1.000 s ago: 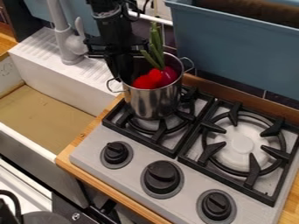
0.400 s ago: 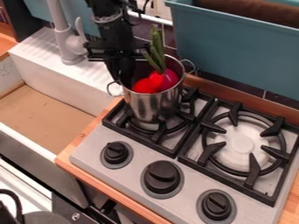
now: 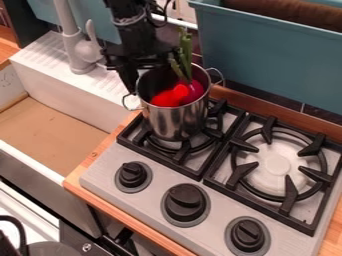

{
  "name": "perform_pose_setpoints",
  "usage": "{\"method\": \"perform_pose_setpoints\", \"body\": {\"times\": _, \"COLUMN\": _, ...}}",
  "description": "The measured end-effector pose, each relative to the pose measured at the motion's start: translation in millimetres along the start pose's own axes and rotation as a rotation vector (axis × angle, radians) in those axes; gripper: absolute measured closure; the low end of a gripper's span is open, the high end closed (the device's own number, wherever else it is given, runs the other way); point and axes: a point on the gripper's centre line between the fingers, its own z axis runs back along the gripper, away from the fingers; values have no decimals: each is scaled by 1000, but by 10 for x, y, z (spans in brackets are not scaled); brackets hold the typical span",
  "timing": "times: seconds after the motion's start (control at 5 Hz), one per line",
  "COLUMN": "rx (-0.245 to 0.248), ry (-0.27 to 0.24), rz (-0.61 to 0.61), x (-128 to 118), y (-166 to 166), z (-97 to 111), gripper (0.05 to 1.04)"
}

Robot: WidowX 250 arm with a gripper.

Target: Move the silver pot to the burner on the left

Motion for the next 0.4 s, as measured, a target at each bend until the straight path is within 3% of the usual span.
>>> {"method": "perform_pose_setpoints", "body": {"times": 0.2, "rx": 13, "ry": -20, "rz": 58, "x": 8, "y": 10, "z": 196, "gripper": 96}}
{"method": "perform_pose_setpoints", "body": {"times": 0.4, "rx": 57, "ry": -66, "rz": 147, "x": -19, "y": 74, "z": 452, "gripper": 85}}
